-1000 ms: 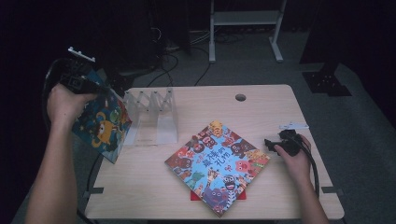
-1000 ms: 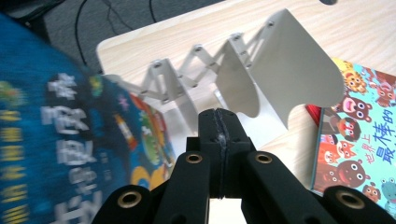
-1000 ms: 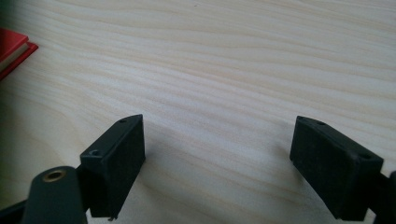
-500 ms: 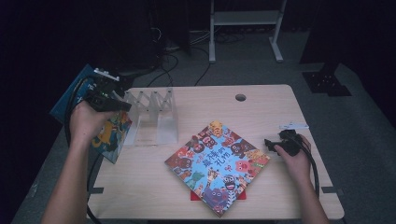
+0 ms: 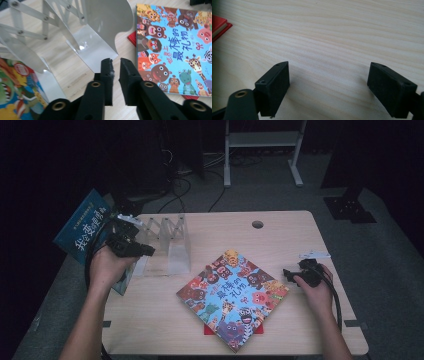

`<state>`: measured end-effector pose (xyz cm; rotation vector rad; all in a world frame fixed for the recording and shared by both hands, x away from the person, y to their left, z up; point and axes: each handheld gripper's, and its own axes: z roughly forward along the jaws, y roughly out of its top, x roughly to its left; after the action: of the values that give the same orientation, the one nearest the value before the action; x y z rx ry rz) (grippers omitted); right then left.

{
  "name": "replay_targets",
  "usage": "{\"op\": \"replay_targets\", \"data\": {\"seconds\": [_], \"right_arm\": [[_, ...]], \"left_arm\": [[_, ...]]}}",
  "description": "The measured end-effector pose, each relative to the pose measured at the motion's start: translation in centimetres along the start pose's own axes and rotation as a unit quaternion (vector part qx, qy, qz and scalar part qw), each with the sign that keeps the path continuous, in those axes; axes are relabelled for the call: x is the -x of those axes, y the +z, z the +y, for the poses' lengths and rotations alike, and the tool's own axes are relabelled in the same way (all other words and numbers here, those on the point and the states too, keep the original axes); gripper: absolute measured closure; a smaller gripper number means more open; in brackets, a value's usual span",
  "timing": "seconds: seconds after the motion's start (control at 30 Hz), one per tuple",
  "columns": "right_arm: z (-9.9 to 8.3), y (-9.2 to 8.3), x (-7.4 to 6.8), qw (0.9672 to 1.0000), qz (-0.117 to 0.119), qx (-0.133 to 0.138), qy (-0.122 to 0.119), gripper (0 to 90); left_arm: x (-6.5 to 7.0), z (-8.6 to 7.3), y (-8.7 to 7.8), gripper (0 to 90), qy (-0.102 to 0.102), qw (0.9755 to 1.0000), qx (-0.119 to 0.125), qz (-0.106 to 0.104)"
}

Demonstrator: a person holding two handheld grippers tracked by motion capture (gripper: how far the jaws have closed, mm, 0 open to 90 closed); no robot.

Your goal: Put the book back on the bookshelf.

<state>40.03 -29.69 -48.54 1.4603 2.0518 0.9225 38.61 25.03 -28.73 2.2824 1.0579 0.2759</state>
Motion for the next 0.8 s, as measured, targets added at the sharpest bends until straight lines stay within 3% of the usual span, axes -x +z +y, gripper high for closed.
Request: {"op": "replay_targets", "data": {"seconds": [0.1, 0.27, 0.5, 0.67, 0.7, 0.8], "right_arm": [[0.0, 0.0, 0.0, 1.0000, 0.000, 0.000, 0.000, 16.7], [0.0, 0.0, 0.0, 1.0000, 0.000, 0.000, 0.000, 16.7], [0.0, 0.0, 0.0, 1.0000, 0.000, 0.000, 0.000, 16.7], [0.0, 0.0, 0.0, 1.0000, 0.000, -0.001, 0.000, 16.6], [0.0, 0.0, 0.0, 1.0000, 0.000, -0.001, 0.000, 16.6], [0.0, 0.0, 0.0, 1.0000, 0.000, -0.001, 0.000, 16.6]], "left_arm": [[0.9, -1.5, 1.2, 67.1, -0.001, 0.9998, 0.018, -0.002], [1.4, -2.8, 2.5, 53.6, -0.005, 0.9996, 0.026, -0.010], [2.6, -5.7, 5.0, 36.8, 0.007, 0.9990, 0.040, -0.016], [3.3, -7.2, 6.0, 26.5, 0.033, 0.9978, 0.055, -0.013], [3.7, -8.0, 6.7, 23.6, 0.042, 0.9972, 0.060, -0.012], [4.0, -9.2, 7.5, 18.3, 0.054, 0.9968, 0.058, -0.011]]}}
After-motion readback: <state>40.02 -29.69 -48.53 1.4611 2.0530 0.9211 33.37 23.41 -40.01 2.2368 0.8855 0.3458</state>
